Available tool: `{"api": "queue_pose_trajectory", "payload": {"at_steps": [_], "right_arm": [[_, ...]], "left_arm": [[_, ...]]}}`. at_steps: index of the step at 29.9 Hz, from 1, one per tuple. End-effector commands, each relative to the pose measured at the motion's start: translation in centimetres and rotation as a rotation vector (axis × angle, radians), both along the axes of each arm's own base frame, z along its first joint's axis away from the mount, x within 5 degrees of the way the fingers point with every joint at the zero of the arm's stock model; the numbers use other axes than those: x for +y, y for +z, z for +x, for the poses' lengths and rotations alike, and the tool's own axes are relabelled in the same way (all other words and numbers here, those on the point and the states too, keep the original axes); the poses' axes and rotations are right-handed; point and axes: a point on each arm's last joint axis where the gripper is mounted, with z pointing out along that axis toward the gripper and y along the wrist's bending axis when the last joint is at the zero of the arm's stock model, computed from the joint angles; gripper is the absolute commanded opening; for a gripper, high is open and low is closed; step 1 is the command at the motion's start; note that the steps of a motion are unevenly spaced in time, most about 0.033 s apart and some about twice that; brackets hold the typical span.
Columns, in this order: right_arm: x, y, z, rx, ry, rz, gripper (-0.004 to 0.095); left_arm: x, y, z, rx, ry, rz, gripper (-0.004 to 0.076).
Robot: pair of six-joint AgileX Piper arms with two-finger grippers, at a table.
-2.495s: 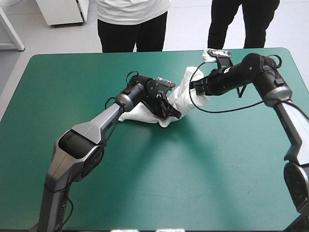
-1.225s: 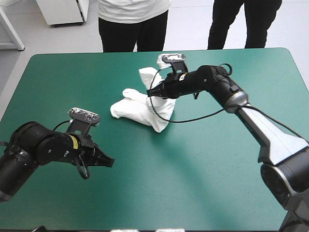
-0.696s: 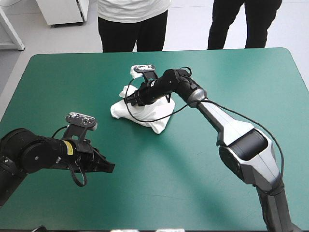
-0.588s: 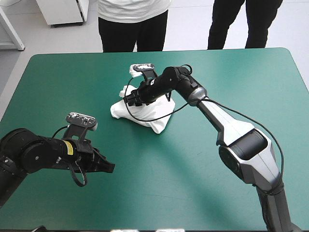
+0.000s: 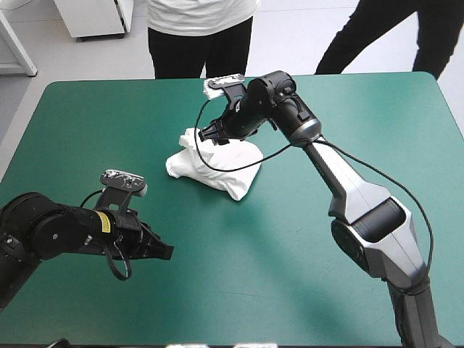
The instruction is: Fold the cloth
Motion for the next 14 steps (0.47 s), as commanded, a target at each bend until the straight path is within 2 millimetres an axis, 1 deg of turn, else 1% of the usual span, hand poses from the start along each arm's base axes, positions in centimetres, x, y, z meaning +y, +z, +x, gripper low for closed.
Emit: {"api": "queue_pose_trajectory", "payload": {"at_steps": [1,3,5,8,10,14], "right_arm": [[-2.1,5.7,-2.1,-0.121,-0.027,0.058,0.0486],[-2.6,5.7,-2.2,-0.111,-0.043,0.047,0.0486],[-3.4,5.0,-2.1,-0.080,-0.067,0.020,0.0486],[-4.9,3.0,-2.4,0.002,-0.095,-0.031,0.0486],[-5.5,1.7,-2.9,0.035,-0.105,-0.052,0.0486],[-5.6,-0.2,-3.2,0.024,-0.141,0.002,0.0484]], "left_arm": [[0.1,0.9,-0.6,0.005,0.001,-0.032,-0.0010],[0.1,0.9,-0.6,0.007,0.001,-0.035,-0.0010],[0.1,0.9,-0.7,0.009,0.000,-0.038,-0.0010],[0.1,0.9,-0.7,0.009,0.000,-0.038,-0.0010],[0.1,0.9,-0.7,0.010,-0.001,-0.037,-0.0010],[0.1,0.9,-0.7,0.010,-0.001,-0.037,-0.0010]]}}
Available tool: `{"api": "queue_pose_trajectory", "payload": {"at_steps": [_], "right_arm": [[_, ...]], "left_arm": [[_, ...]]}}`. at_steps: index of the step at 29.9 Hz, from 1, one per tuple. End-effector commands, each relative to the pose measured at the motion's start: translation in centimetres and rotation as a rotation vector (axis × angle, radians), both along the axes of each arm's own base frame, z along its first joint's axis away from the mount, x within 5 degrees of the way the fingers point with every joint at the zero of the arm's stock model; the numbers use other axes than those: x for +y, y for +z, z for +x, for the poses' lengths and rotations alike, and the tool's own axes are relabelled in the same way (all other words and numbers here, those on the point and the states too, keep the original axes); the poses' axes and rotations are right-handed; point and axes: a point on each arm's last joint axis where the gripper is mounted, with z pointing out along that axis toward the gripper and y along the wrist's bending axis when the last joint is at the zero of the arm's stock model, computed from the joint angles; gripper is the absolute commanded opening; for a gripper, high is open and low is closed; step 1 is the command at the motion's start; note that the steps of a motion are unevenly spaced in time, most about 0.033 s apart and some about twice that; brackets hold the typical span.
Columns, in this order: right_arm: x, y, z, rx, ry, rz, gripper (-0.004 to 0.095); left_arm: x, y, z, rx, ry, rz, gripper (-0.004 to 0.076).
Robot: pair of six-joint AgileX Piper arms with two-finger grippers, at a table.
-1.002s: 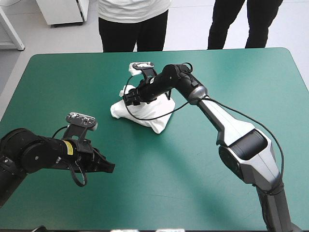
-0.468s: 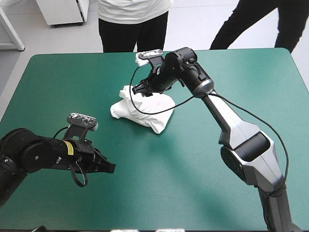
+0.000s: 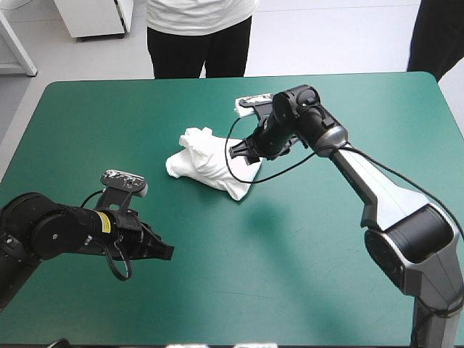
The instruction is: Fold the cloth
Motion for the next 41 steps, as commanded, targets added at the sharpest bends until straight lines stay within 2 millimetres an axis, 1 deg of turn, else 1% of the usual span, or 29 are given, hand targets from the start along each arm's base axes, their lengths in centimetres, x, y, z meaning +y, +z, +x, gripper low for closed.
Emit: {"api": "queue_pose_trajectory", "payload": {"at_steps": [1,5,9,12,18,21,22,24,26,28,29,30,37,41], "right_arm": [[-0.4,1.9,-1.1,-0.113,-0.040,0.131,0.0484],[0.2,-1.0,-0.7,-0.083,-0.062,0.185,0.0496],[1.0,-3.2,0.1,-0.047,-0.067,0.206,0.0505],[1.3,-4.6,0.7,-0.035,-0.074,0.197,0.0505],[1.7,-6.7,1.4,-0.008,-0.080,0.176,0.0505],[1.8,-8.0,1.6,0.024,-0.078,0.154,0.0485],[1.8,-8.3,1.7,0.034,-0.077,0.146,0.0468],[1.8,-9.4,1.8,0.059,-0.070,0.110,0.0398],[1.7,-10.6,1.7,0.099,-0.056,0.070,0.0278],[1.6,-11.4,1.6,0.130,-0.042,0.032,0.0120],[1.5,-11.5,1.6,0.136,-0.038,0.017,0.0007],[1.4,-11.5,1.6,0.137,-0.035,0.009,-0.0014],[0.3,-10.4,1.4,0.087,-0.008,-0.097,-0.0017],[-0.8,-9.5,1.6,0.067,-0.051,-0.142,-0.0017]], "left_arm": [[0.2,0.9,-0.6,0.006,0.001,-0.030,-0.0010],[0.1,0.9,-0.7,0.011,-0.002,-0.040,-0.0010],[0.0,0.9,-0.7,0.013,-0.002,-0.043,-0.0010],[0.0,0.9,-0.7,0.015,-0.003,-0.045,-0.0010],[0.0,0.9,-0.7,0.016,-0.007,-0.048,-0.0010],[0.0,0.9,-0.7,0.014,-0.007,-0.049,-0.0010],[0.0,0.9,-0.7,0.013,-0.007,-0.050,-0.0010],[0.0,1.0,-0.7,0.011,-0.006,-0.051,-0.0010],[0.0,1.0,-0.7,0.012,-0.004,-0.052,-0.0010],[0.0,1.0,-0.7,0.012,-0.004,-0.052,-0.0010],[0.0,1.0,-0.7,0.012,-0.004,-0.052,-0.0010],[0.0,1.0,-0.7,0.012,-0.004,-0.052,-0.0010],[0.0,1.0,-0.7,0.015,-0.001,-0.055,-0.0010],[0.0,1.0,-0.7,0.015,-0.001,-0.055,-0.0010]]}}
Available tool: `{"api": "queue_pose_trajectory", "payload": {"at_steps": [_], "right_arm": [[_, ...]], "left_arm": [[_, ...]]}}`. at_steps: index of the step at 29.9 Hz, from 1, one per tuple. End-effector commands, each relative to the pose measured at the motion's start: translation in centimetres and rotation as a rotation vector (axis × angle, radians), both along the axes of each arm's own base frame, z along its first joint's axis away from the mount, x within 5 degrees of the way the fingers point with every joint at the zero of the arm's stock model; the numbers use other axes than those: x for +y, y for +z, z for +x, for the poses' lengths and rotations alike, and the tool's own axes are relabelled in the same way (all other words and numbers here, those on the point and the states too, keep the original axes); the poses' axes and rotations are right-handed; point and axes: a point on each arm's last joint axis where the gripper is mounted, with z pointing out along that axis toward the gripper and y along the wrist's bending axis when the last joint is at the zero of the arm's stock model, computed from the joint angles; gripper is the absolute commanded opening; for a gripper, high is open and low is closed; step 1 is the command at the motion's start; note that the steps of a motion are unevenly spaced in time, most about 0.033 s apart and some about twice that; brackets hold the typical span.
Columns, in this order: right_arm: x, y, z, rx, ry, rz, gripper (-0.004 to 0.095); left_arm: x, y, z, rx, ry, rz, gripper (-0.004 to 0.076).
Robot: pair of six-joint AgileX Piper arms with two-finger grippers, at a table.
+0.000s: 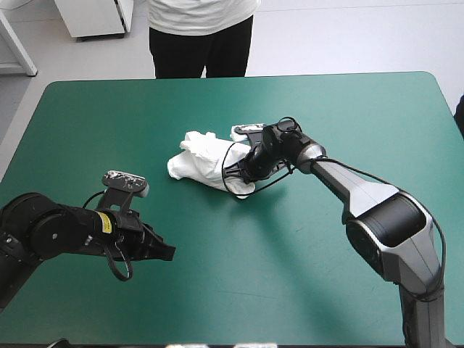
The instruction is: Fold the cloth
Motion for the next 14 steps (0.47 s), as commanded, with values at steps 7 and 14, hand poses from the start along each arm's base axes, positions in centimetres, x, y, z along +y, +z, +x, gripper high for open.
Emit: {"api": "queue_pose_trajectory", "payload": {"at_steps": [7,14], "right_arm": [[-6.5,2.6,1.0,-0.031,-0.044,-0.256,-0.0017],[-13.6,2.3,1.0,-0.018,-0.195,-0.292,-0.0017]], "left_arm": [[0.1,0.9,-0.6,0.006,0.001,-0.042,-0.0010],[0.1,0.9,-0.6,0.006,0.001,-0.042,-0.0010]]}}
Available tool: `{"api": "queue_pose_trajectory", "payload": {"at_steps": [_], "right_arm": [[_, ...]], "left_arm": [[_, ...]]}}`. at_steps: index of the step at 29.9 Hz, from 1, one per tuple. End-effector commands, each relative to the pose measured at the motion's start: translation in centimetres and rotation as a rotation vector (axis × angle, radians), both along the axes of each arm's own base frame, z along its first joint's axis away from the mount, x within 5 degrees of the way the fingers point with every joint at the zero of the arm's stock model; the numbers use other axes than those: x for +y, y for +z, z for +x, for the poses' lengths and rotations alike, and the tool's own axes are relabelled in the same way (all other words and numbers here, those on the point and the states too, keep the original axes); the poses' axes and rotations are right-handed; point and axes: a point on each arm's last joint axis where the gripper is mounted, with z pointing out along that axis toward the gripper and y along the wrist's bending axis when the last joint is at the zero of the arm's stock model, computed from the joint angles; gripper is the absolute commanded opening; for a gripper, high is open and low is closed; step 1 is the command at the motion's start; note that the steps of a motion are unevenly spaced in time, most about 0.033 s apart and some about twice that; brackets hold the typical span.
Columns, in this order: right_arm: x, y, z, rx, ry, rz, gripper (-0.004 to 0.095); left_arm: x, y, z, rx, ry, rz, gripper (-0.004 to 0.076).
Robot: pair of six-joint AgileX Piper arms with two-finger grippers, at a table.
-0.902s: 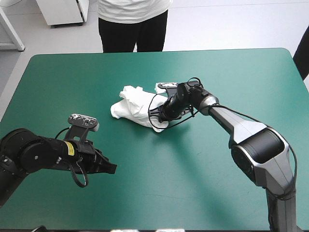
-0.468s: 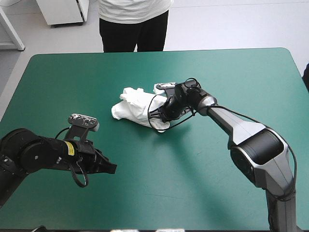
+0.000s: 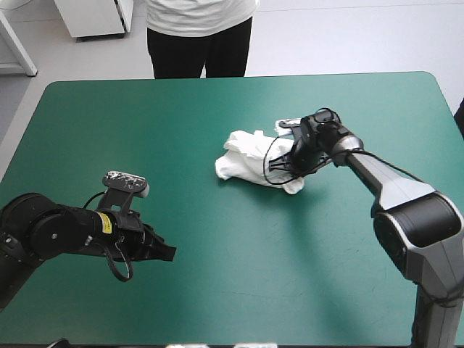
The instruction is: Fold the cloth
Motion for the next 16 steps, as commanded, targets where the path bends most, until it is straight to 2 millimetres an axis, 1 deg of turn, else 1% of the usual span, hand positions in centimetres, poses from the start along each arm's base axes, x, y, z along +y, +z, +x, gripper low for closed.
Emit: {"api": "queue_pose_trajectory", "payload": {"at_steps": [1,5,11,16], "right_arm": [[-5.5,1.4,-0.5,-0.039,-0.064,-0.128,-0.0017],[-10.4,1.4,-1.6,-0.045,-0.144,-0.185,-0.0017],[-17.3,2.3,-3.6,-0.053,-0.272,-0.261,-0.0017],[-22.6,3.2,-5.5,-0.063,-0.401,-0.271,-0.0017]], "left_arm": [[0.1,0.9,-0.6,0.000,0.003,-0.034,-0.0010],[0.1,0.9,-0.6,0.000,0.003,-0.034,-0.0010],[0.1,0.9,-0.6,-0.002,-0.003,-0.032,-0.0010],[0.1,0.9,-0.6,-0.002,-0.003,-0.032,-0.0010]]}}
